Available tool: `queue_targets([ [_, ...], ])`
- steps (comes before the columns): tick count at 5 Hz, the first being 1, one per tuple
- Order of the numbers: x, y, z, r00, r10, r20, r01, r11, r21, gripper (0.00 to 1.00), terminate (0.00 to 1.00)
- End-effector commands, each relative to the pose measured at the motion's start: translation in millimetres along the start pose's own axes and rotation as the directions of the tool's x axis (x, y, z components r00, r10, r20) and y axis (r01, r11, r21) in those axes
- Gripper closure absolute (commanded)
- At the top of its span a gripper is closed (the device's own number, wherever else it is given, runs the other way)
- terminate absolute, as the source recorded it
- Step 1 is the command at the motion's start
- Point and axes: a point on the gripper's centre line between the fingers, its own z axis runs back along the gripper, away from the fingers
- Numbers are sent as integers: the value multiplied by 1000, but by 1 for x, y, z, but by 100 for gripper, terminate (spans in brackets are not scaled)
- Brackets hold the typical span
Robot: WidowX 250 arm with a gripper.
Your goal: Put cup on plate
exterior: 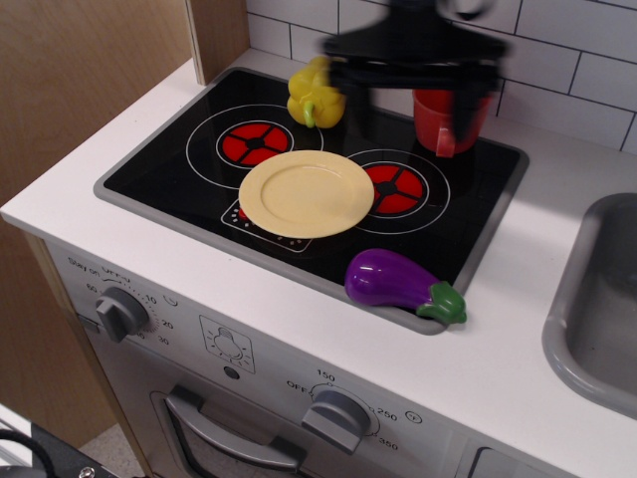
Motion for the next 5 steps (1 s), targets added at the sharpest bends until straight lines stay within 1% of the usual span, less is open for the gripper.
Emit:
queue_targets([
  [1, 19, -26, -2, 997, 18, 69, -17, 1000, -5, 0, 0],
  [2, 26, -22, -10, 995, 4, 101, -6, 1000, 22, 0, 0],
  [3, 31, -17, -15, 993, -21, 114, 18, 1000, 25, 0, 0],
  [4, 35, -16, -24, 992, -62, 113, 59, 998, 29, 0, 0],
  [5, 38, -19, -30, 993, -73, 89, 72, 997, 12, 0, 0],
])
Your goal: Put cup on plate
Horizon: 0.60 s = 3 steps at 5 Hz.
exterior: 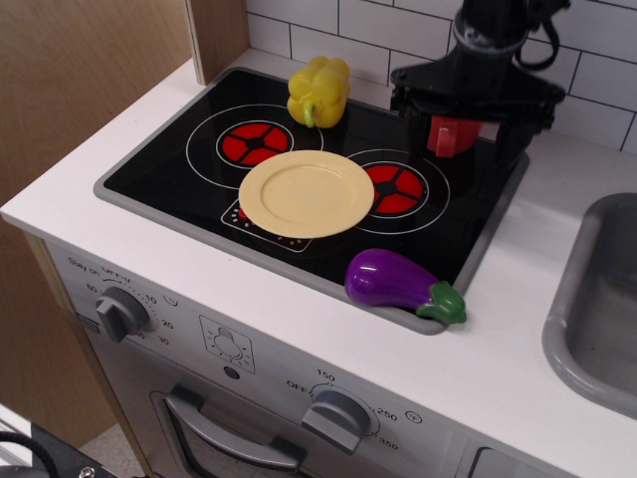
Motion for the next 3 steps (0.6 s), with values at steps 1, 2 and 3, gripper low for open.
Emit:
queue_targets([
  [1, 19, -6, 5, 1000, -16, 27, 17, 999, -42, 0, 0],
  [2, 24, -8, 4, 999, -17, 28, 18, 999, -46, 0, 0],
  [3, 27, -10, 4, 999, -23, 28, 25, 999, -47, 100, 0],
])
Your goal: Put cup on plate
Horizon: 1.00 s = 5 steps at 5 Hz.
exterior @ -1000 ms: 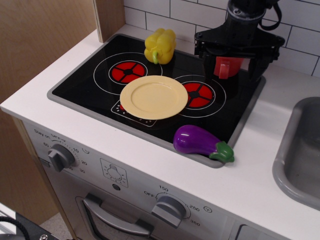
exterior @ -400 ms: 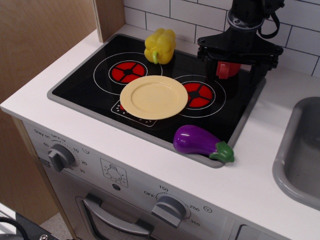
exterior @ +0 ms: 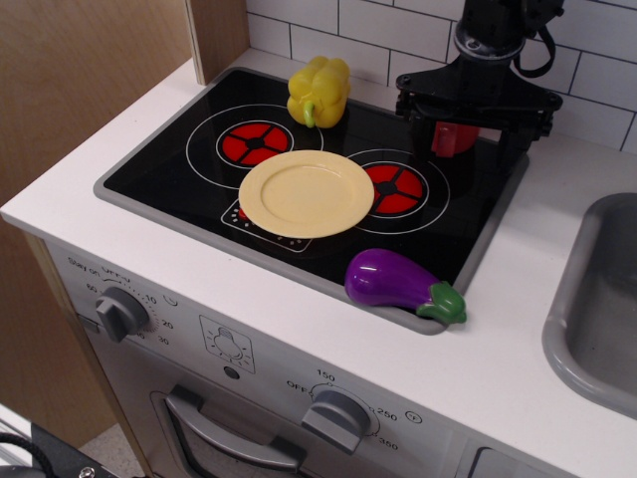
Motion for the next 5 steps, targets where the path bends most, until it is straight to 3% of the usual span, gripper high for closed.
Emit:
queue_targets([
  [1, 18, -4, 16, 998, 27, 56, -26, 1000, -15, 100, 0],
  [3, 17, 1, 28, 995, 43, 85, -41, 999, -25, 100, 0],
  [5, 1, 16, 51, 997, 5, 82, 1, 997, -80, 100, 0],
])
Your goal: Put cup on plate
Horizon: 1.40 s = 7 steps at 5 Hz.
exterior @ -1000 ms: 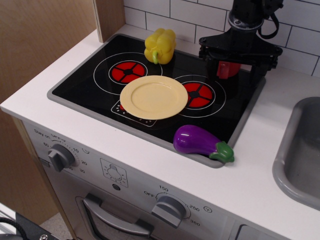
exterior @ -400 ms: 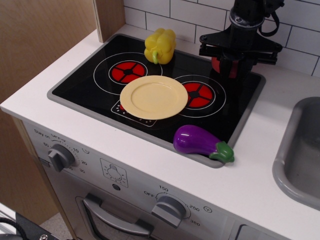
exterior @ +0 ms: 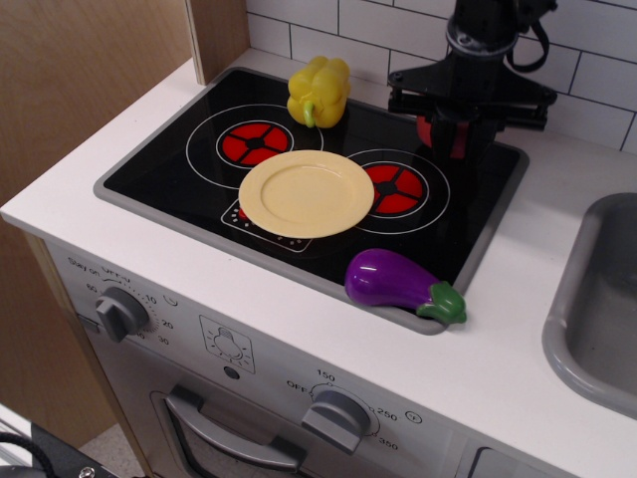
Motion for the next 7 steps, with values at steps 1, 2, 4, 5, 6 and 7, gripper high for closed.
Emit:
queue_targets([
  [1, -11, 26, 49, 998, -50, 41, 53, 995, -86, 100, 0],
  [2, -27, 50, 51, 996, -87, 25, 89, 991, -95, 100, 0],
  [4, -49, 90, 56, 989, -147, 2, 146, 983, -114, 100, 0],
  [5, -54, 100, 56, 987, -160, -21, 157, 980, -119, 100, 0],
  [6, -56, 107, 48, 987, -160, -33, 155, 982, -110, 100, 0],
  [7, -60, 116, 39, 989, -146, -29, 142, 983, -119, 100, 0],
])
